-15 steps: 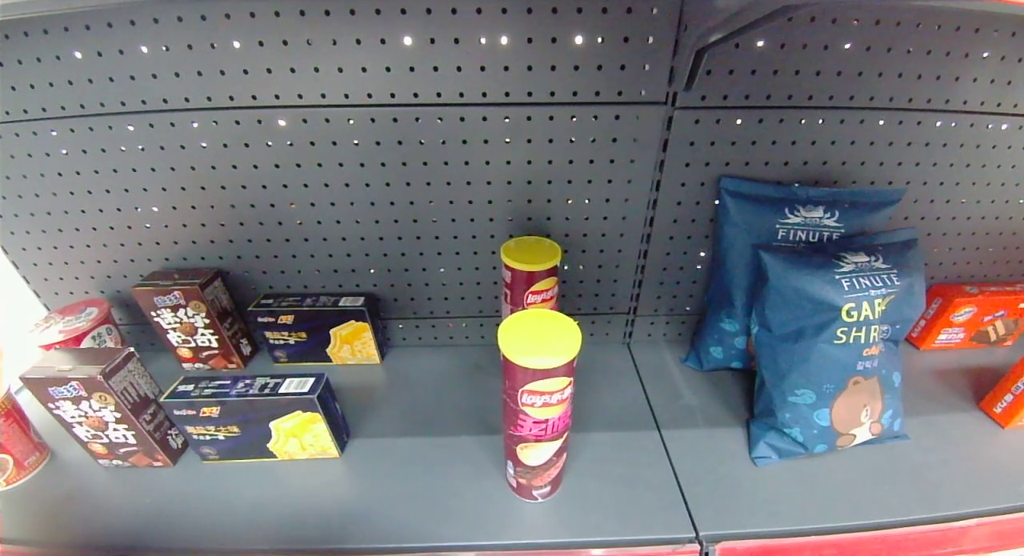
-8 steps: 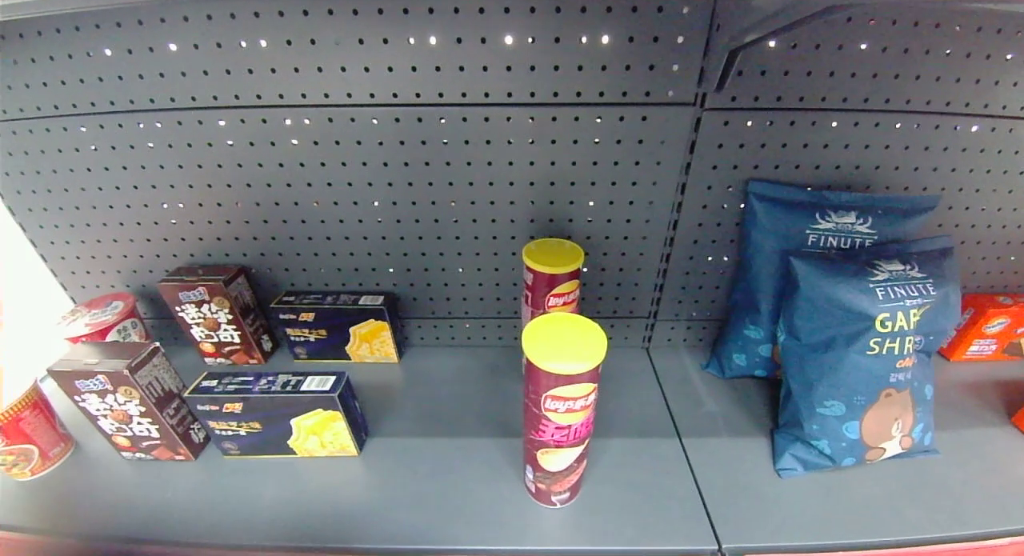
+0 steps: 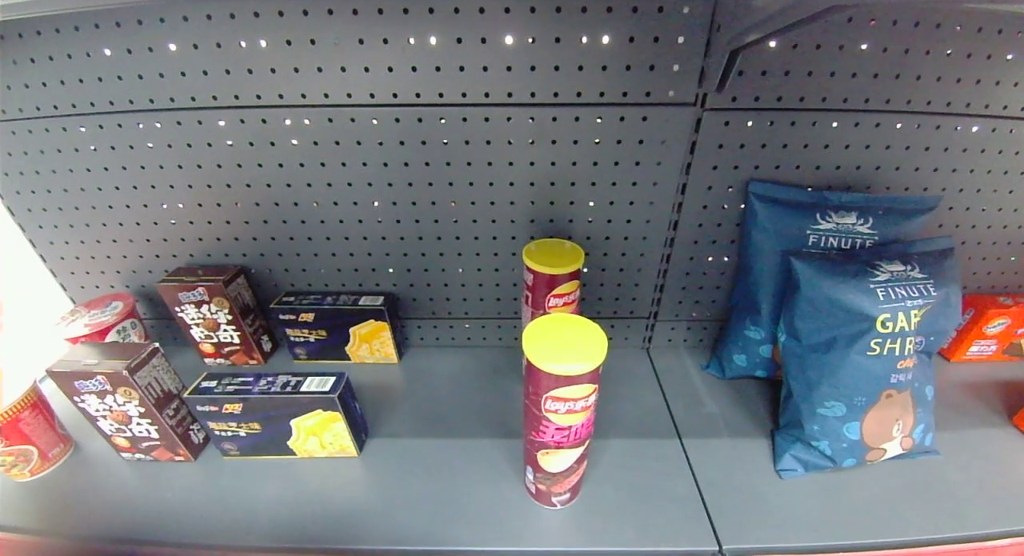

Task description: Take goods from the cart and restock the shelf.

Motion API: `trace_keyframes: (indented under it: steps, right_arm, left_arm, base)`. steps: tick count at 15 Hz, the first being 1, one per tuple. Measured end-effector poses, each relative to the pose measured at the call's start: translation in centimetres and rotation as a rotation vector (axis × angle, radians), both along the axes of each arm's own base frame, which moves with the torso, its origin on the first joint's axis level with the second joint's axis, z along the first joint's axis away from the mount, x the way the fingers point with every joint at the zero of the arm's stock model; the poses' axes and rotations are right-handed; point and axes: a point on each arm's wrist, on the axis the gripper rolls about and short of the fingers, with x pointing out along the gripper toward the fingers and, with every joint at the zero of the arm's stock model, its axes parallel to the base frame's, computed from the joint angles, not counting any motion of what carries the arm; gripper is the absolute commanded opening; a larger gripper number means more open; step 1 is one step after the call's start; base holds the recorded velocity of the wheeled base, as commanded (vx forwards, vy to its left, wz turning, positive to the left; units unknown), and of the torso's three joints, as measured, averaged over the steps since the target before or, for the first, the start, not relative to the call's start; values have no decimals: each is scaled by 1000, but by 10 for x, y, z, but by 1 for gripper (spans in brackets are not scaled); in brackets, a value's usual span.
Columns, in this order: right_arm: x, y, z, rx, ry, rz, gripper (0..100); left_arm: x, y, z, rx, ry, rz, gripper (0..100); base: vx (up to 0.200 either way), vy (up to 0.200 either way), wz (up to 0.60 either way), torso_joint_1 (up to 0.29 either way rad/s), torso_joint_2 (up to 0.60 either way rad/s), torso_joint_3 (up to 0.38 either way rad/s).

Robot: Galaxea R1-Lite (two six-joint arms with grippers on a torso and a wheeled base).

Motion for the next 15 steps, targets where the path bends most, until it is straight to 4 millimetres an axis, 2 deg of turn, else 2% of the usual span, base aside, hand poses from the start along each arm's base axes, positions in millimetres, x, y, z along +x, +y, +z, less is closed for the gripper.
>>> trace_keyframes:
  steps: [15]
  right_arm:
    - [0,0,0,2,2,-1,100]
  left_arm:
    - [0,0,0,6,-1,-1,100]
  base:
    - [0,0,0,0,0,0]
